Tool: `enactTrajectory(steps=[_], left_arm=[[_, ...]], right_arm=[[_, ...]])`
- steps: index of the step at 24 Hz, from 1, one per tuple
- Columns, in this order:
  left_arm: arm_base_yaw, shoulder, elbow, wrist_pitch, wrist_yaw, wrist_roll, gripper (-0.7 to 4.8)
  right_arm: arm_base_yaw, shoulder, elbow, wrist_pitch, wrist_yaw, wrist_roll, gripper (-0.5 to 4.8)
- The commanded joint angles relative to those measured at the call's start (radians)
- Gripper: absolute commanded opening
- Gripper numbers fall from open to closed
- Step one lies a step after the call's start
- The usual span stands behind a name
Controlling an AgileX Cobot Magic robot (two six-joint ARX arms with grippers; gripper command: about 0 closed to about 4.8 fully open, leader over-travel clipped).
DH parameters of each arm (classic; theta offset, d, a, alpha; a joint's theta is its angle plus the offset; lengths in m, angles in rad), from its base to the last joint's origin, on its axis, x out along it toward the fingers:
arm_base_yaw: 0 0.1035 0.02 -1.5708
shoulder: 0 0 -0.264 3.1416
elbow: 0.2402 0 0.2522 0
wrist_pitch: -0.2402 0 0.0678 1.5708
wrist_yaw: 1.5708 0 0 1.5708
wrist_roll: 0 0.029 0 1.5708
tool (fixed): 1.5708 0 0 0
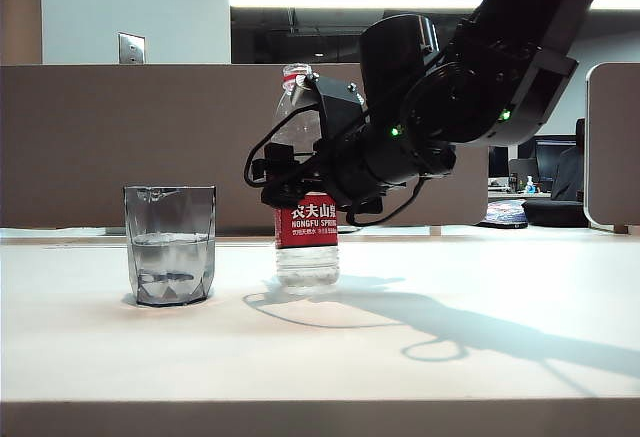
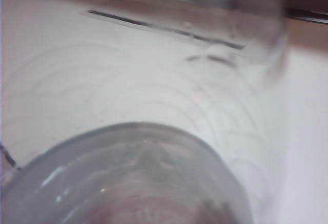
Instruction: Pick up the mineral water bottle on the table and pour water into the mug until it's half full.
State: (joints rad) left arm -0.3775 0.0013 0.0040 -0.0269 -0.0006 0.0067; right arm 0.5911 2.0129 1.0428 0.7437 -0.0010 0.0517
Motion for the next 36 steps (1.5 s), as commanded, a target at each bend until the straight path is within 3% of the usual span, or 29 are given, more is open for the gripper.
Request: enactTrajectory(steps=[1, 17, 25, 36], left_arm=[[0.0, 0.0, 0.003, 0.006, 0.004, 0.0, -0.05], [0.0, 0.0, 0.003, 0.006, 0.004, 0.0, -0.05], [0.001, 0.0, 0.003, 0.006, 0.004, 0.0, -0.05], [0.024, 0.0, 0.003, 0.005, 0.004, 0.0, -0.05]], right_arm=[[0.008, -0.008, 0.002, 0.002, -0.002, 0.008, 3.92], [0.027, -0.063, -0.013, -0.067, 0.02, 0.007, 4.32], [0.025, -0.111, -0.074, -0.066, 0.028, 0.0, 4.72], [0.026, -0.234, -0.203, -0.07, 0.051, 0.01, 4.79]])
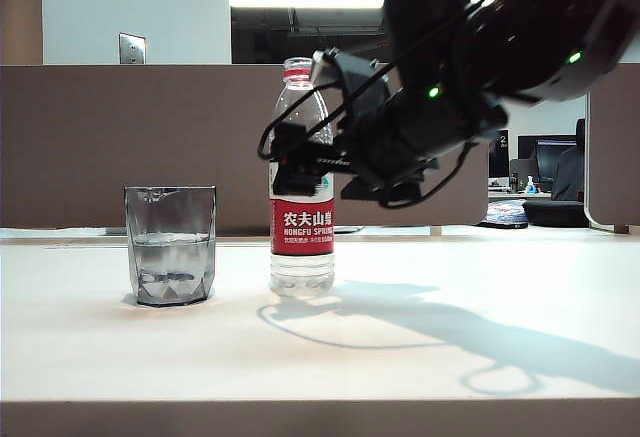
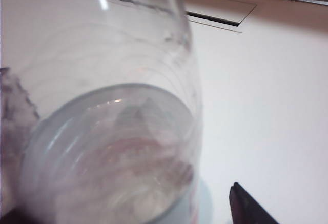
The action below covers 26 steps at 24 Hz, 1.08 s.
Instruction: Pick up the mineral water bottle on the table and pour water into the mug until it's half full.
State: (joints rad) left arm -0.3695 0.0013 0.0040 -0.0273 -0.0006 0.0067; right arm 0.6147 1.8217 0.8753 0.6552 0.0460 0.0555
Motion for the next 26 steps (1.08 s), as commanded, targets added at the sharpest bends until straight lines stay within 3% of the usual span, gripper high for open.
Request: enactTrajectory(steps=[1, 8, 14, 16, 19, 22, 26], left_arm=[[0.021, 0.0, 0.003, 0.006, 0.004, 0.0, -0.05], [0.075, 0.0, 0.003, 0.006, 0.005, 0.0, -0.05], [0.177, 0.0, 0.003, 0.006, 0.005, 0.0, -0.05], [0.212, 0.0, 0.003, 0.006, 0.004, 0.0, -0.05], [0.258, 0.0, 0.003, 0.006, 0.004, 0.0, -0.05], [0.314, 0.0, 0.003, 0.006, 0.004, 0.0, -0.05], [0.346, 0.0, 0.003, 0.006, 0.004, 0.0, -0.05]], right_arm=[[0.003, -0.057, -0.05, 0.018, 0.004, 0.015, 4.79], [0.003, -0.174, -0.16, 0.005, 0.004, 0.057, 4.79], [0.004, -0.351, -0.27, -0.06, 0.002, 0.129, 4.77], [0.004, -0.401, -0.293, -0.077, -0.002, 0.132, 4.22], [0.004, -0.491, -0.329, -0.113, 0.0, 0.132, 2.99], [0.004, -0.602, -0.359, -0.172, 0.0, 0.132, 2.57], [0.004, -0.762, -0.364, -0.323, 0.002, 0.131, 1.13]])
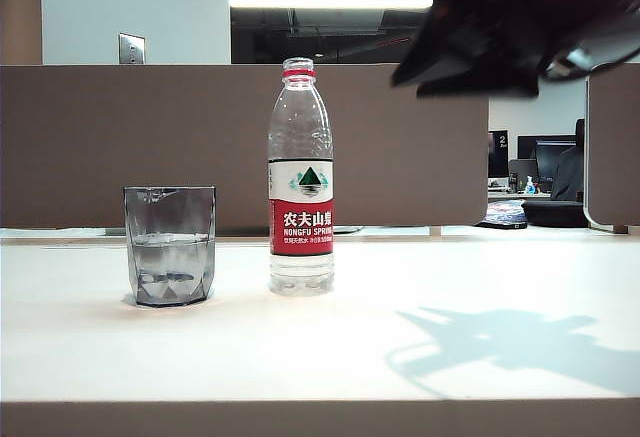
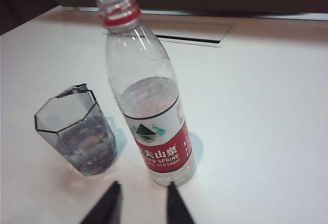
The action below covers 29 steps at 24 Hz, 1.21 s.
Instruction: Pick up the mineral water bottle on the table and pour water into the mug until it's half full.
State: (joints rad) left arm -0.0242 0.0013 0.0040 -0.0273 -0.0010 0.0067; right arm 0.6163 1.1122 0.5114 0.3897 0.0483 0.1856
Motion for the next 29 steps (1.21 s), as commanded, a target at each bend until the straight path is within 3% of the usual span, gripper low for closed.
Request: enactTrajectory(steps=[1, 3, 7, 12, 29], left_arm=[[0.0, 0.0, 0.003, 0.006, 0.005, 0.0, -0.05], [0.0, 0.0, 0.003, 0.006, 0.005, 0.0, -0.05], [0.0, 0.0, 0.003, 0.006, 0.005, 0.0, -0.05], [0.0, 0.0, 0.003, 0.006, 0.005, 0.0, -0.05], [0.0, 0.0, 0.003, 0.006, 0.005, 0.0, -0.05]], right_arm=[[0.002, -0.072, 0.0, -0.078, 0.0, 0.001, 0.77], [0.002, -0.142, 0.0, -0.149, 0.014, -0.003, -0.06], [0.002, -0.278, -0.021, -0.251, 0.115, -0.004, -0.06], [0.0, -0.356, -0.06, -0.261, 0.221, -0.005, -0.05], [0.0, -0.363, -0.06, -0.283, 0.22, -0.006, -0.05]])
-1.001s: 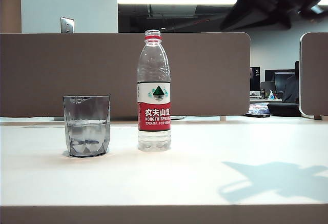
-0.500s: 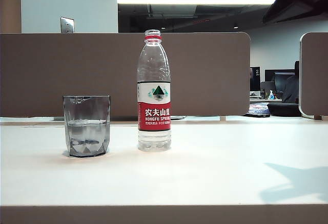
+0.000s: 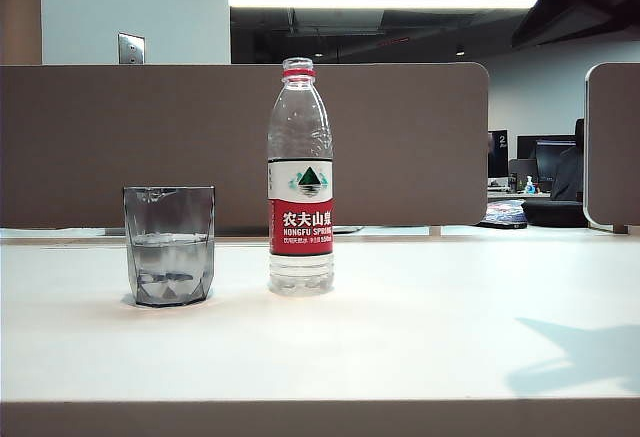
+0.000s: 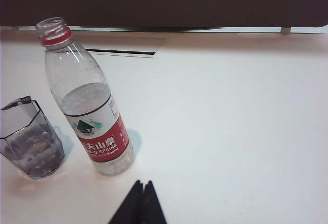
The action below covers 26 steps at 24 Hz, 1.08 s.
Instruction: Pick up the mineral water bottle on the table and pour water into the mug until it's half full.
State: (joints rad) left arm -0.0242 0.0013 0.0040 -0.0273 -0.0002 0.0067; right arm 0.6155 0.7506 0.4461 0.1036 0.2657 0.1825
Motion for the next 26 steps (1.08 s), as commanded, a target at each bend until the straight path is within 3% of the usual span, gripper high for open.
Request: enactTrajectory(steps=[1, 5, 13, 15, 17, 19, 21, 26], left_arm=[[0.0, 0.0, 0.003, 0.006, 0.004, 0.0, -0.05], [0.0, 0.0, 0.003, 0.005, 0.004, 0.0, -0.05], [0.0, 0.0, 0.003, 0.006, 0.004, 0.0, -0.05], [0.001, 0.0, 0.003, 0.006, 0.004, 0.0, -0.05], [0.0, 0.0, 0.003, 0.005, 0.003, 0.0, -0.05], [0.001, 0.0, 0.003, 0.006, 0.004, 0.0, -0.05], [0.001, 0.0, 0.003, 0.006, 0.004, 0.0, -0.05], [0.001, 0.0, 0.003, 0.006, 0.004, 0.0, -0.05]], right_arm=[[0.002, -0.011, 0.005, -0.006, 0.002, -0.005, -0.05], [-0.043, -0.1, 0.002, -0.068, 0.02, -0.13, -0.05], [-0.284, -0.412, -0.146, -0.07, 0.013, -0.13, -0.05], [-0.348, -0.52, -0.198, -0.07, -0.024, -0.13, -0.05], [-0.462, -0.678, -0.273, -0.071, -0.141, -0.129, -0.05], [-0.511, -0.719, -0.299, -0.071, -0.224, -0.127, -0.05], [-0.531, -0.736, -0.32, -0.069, -0.278, -0.122, -0.05], [-0.529, -0.751, -0.405, -0.053, -0.294, -0.1, -0.05]])
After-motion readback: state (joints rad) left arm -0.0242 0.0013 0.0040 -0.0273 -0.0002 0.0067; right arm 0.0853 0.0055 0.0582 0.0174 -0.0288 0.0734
